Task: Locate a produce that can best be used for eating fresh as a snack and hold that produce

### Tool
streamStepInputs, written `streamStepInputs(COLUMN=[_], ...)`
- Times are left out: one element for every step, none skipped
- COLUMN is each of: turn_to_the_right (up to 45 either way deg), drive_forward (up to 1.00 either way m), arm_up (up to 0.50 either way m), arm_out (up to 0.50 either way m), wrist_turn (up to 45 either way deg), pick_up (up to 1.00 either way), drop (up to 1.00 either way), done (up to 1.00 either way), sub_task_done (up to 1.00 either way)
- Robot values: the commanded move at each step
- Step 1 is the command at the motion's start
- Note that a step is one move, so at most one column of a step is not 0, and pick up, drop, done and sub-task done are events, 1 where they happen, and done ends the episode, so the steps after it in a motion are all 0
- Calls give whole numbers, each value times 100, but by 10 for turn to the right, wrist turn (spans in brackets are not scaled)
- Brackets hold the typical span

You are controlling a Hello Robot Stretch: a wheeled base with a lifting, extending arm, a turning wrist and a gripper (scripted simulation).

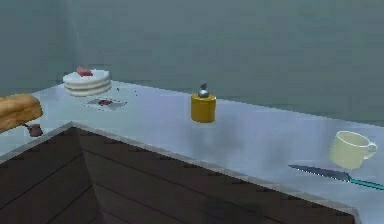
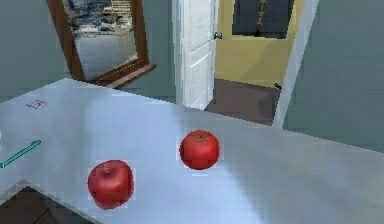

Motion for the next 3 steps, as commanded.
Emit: streamStepInputs(turn_to_the_right=[0, 0, 0], drive_forward=[10, 0, 0], arm_up=[0, 50, 38], arm_out=[0, 0, 0], wrist_turn=[0, 0, 0], pick_up=[0, 0, 0], drop=[0, 0, 0], done=[0, 0, 0], sub_task_done=[0, 0, 0])
